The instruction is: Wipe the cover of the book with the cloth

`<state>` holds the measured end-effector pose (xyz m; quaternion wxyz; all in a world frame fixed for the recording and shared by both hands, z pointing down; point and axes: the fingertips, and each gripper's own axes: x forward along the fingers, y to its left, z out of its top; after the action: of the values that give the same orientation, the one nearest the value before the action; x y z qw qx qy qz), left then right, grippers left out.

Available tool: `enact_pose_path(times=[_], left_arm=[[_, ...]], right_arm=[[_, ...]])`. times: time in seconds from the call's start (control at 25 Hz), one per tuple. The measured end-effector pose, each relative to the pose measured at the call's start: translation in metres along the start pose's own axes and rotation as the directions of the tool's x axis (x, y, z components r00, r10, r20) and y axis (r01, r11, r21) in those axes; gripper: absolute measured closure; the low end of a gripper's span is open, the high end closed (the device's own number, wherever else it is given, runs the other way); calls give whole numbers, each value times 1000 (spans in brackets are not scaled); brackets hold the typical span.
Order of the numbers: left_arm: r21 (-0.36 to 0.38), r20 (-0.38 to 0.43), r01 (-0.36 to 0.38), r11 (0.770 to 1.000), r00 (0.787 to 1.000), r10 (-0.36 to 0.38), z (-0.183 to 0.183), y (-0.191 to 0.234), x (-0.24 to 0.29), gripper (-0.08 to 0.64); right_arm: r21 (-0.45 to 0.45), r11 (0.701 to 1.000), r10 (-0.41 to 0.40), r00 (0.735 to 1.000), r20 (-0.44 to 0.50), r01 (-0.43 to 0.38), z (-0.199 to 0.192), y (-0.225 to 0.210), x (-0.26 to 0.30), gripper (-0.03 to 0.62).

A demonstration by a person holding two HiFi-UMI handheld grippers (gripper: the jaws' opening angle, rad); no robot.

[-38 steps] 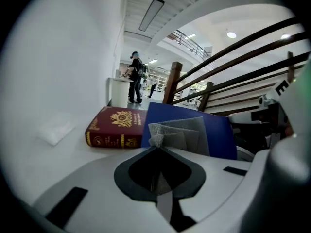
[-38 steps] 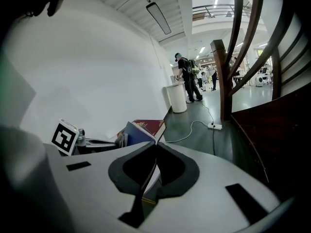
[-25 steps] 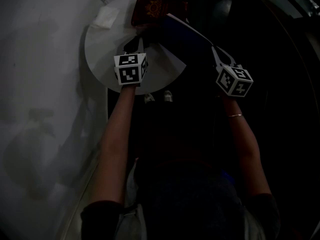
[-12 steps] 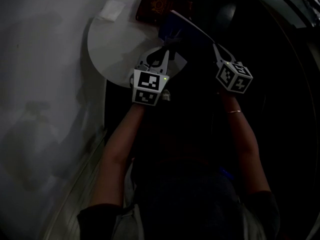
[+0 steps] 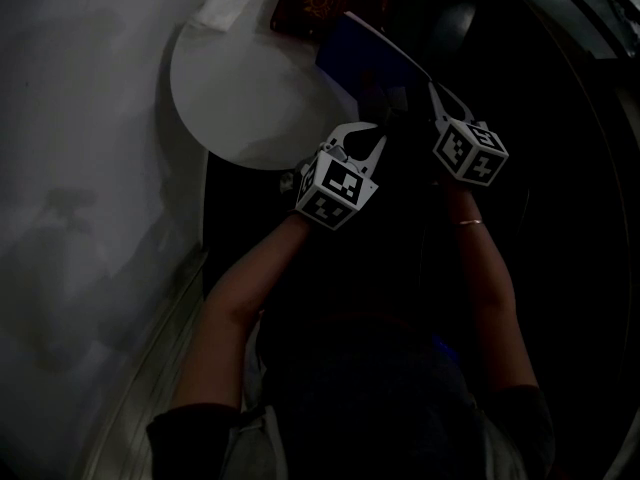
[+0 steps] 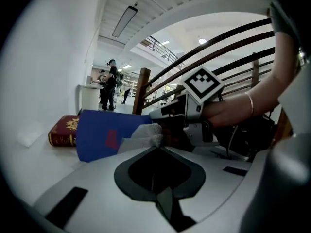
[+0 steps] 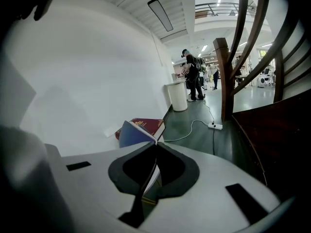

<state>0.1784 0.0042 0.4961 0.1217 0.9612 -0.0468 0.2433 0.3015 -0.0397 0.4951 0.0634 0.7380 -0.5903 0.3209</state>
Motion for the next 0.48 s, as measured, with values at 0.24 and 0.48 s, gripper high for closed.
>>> enact_pose_path(times=[0.24,0.48], left_arm=[[35,-142,-1,999,990,6,-37,14,35,535],[21,-159,-78,997,984,81,-36,61,46,535]], right_arm=[[-20,1000,-8,1000,5,8,3,1,1,561],[-25,1000,-17,1000,-3,17,1,0,1,561]])
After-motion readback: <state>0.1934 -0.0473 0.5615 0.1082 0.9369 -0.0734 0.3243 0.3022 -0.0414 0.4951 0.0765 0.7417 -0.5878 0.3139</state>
